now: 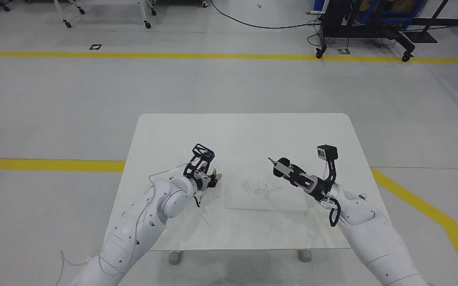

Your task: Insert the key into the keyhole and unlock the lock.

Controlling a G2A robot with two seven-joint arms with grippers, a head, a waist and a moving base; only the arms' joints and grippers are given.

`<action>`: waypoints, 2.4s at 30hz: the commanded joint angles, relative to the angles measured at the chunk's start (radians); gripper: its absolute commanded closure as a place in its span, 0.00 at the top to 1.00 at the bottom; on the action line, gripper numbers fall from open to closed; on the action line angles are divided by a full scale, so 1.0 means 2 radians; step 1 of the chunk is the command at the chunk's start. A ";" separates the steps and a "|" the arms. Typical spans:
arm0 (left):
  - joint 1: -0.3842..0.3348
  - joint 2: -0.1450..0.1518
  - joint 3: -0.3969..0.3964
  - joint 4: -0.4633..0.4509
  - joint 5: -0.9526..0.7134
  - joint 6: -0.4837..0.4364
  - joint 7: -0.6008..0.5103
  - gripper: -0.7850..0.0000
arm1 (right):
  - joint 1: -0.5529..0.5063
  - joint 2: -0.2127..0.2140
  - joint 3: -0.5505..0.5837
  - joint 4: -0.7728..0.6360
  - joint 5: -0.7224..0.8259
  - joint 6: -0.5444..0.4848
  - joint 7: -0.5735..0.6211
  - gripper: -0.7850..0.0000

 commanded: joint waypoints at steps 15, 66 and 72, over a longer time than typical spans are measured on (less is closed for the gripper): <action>0.011 -0.003 -0.012 -0.018 0.001 -0.010 -0.005 0.00 | 0.000 0.000 0.000 0.000 0.000 0.000 0.000 0.00; 0.082 0.000 -0.128 -0.072 -0.291 -0.098 0.035 0.00 | 0.001 -0.003 -0.011 -0.004 -0.003 0.013 -0.013 0.00; 0.057 -0.008 -0.120 -0.023 -0.475 -0.031 -0.063 0.00 | 0.045 -0.024 -0.071 0.040 0.018 0.016 -0.063 0.00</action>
